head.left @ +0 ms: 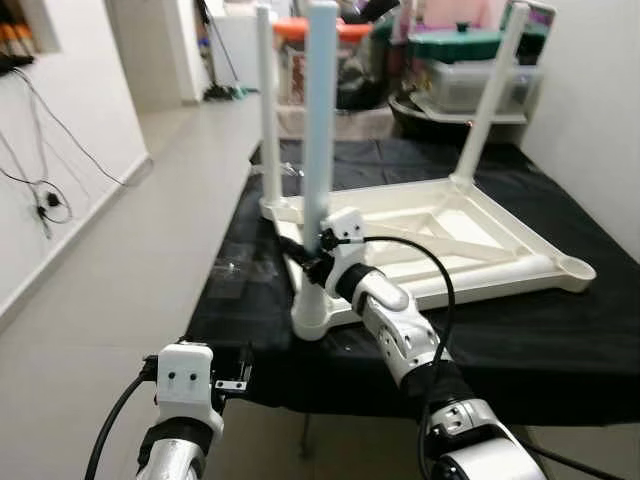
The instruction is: Building children table
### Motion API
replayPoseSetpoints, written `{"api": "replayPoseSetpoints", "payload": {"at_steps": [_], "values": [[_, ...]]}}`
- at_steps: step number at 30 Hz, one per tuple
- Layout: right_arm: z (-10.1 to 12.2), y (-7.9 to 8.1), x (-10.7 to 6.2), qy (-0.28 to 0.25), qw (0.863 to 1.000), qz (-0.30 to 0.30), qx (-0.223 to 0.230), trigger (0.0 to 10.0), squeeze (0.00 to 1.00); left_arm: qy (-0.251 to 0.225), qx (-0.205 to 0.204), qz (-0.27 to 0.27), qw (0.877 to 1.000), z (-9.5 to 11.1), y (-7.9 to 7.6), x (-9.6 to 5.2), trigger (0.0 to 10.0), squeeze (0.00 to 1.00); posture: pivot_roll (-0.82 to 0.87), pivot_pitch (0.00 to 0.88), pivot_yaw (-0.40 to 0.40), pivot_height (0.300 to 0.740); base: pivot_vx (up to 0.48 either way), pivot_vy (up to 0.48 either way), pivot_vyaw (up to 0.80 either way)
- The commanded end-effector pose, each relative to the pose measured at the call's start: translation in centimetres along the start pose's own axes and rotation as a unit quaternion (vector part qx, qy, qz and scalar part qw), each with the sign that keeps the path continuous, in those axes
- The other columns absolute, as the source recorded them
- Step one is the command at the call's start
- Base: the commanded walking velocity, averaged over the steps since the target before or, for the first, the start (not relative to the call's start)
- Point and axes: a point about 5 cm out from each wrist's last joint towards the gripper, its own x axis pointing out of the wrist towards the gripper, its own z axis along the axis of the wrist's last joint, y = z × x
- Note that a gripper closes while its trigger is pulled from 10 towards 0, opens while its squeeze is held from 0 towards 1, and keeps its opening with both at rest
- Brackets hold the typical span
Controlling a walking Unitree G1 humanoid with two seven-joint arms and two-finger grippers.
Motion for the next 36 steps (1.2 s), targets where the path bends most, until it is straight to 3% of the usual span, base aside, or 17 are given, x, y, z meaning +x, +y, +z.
{"api": "replayPoseSetpoints", "payload": {"at_steps": [1,4,7,9,12,14,18,19,21,23,28,29,31,33,34,35,36], "values": [[-1.7,-3.0,-1.1,0.037,0.994,-0.099,-0.011,0.0,0.00,-0.001,0.006,0.003,1.000,0.1,0.2,0.0,10.0,0.00,0.02,0.020,-0.032,0.740,0.000,0.000,0.00],[-1.5,-3.1,-0.9,0.042,0.987,-0.155,-0.015,0.0,0.00,-0.001,0.008,0.003,1.000,0.1,0.2,0.0,10.0,0.00,0.02,0.020,-0.032,0.740,0.000,0.000,0.00],[-0.6,-2.7,-0.3,0.042,0.954,-0.296,0.011,0.0,0.00,-0.004,0.007,0.002,1.000,0.3,0.1,0.2,10.0,0.00,0.03,0.020,-0.035,0.740,0.000,0.000,0.00],[-0.6,-2.7,-0.3,0.042,0.954,-0.296,0.011,0.0,0.00,-0.004,0.007,0.002,1.000,0.3,0.1,0.2,10.0,0.00,0.03,0.020,-0.035,0.740,0.000,0.000,0.00],[-0.4,-1.5,0.5,0.081,0.915,-0.388,0.069,0.0,0.00,-0.009,0.005,0.003,1.000,0.6,0.0,0.3,10.0,0.00,0.03,0.020,-0.038,0.740,0.000,0.000,0.00],[0.1,-0.5,0.9,0.085,0.903,-0.413,0.083,0.0,0.00,-0.013,-0.001,-0.002,1.000,0.7,-0.3,0.4,10.0,0.00,0.03,0.020,-0.038,0.740,0.000,0.000,0.00],[0.5,0.1,1.1,0.081,0.902,-0.415,0.088,0.0,0.00,-0.019,-0.012,-0.013,1.000,1.0,-0.8,0.4,10.0,0.00,0.04,0.023,-0.037,0.740,0.000,0.000,0.00],[0.6,0.7,1.1,0.080,0.902,-0.415,0.086,0.0,0.00,-0.027,-0.041,-0.058,0.997,1.5,-1.9,0.2,10.0,0.00,0.03,0.024,-0.035,0.740,0.000,0.000,0.00],[0.6,0.7,1.1,0.080,0.902,-0.415,0.086,0.0,0.00,-0.027,-0.041,-0.058,0.997,1.5,-1.9,0.2,10.0,0.00,0.03,0.024,-0.035,0.740,0.000,0.000,0.00],[0.4,0.8,0.9,0.079,0.903,-0.415,0.075,0.0,0.00,-0.034,-0.071,-0.126,0.989,2.1,-3.5,-0.3,10.0,0.00,0.03,0.024,-0.032,0.740,0.000,0.000,0.00],[0.3,0.8,0.9,0.079,0.904,-0.414,0.069,0.0,0.00,-0.039,-0.087,-0.187,0.978,2.6,-5.0,-0.8,10.0,0.00,0.03,0.020,-0.031,0.740,0.000,0.000,0.00],[0.2,0.9,1.0,0.078,0.908,-0.405,0.071,10.0,0.00,-0.038,-0.091,-0.217,0.971,2.7,-5.8,-1.1,10.0,0.00,0.03,0.018,-0.029,0.740,0.000,0.000,0.00],[0.4,1.3,1.5,0.067,0.928,-0.363,0.052,10.0,0.00,-0.034,-0.099,-0.255,0.961,2.8,-6.7,-1.6,10.0,0.00,0.03,0.013,-0.024,0.740,0.000,0.000,0.00],[0.4,1.3,1.5,0.067,0.928,-0.363,0.052,10.0,0.00,-0.034,-0.099,-0.255,0.961,2.8,-6.7,-1.6,10.0,0.00,0.03,0.013,-0.024,0.740,0.000,0.000,0.00],[0.4,1.4,1.6,0.067,0.931,-0.354,0.055,10.0,0.78,-0.032,-0.097,-0.260,0.960,2.7,-6.8,-1.6,10.0,0.00,0.03,0.007,-0.022,0.740,0.000,0.000,0.00],[0.4,1.4,1.6,0.067,0.931,-0.354,0.055,10.0,0.78,-0.032,-0.097,-0.260,0.960,2.7,-6.8,-1.6,10.0,0.00,0.03,0.007,-0.022,0.740,0.000,0.000,0.00],[0.3,1.4,1.6,0.064,0.935,-0.344,0.053,10.0,1.00,-0.031,-0.095,-0.260,0.960,2.6,-6.8,-1.6,10.0,0.00,0.03,0.005,-0.021,0.740,0.000,0.000,0.00]]}}
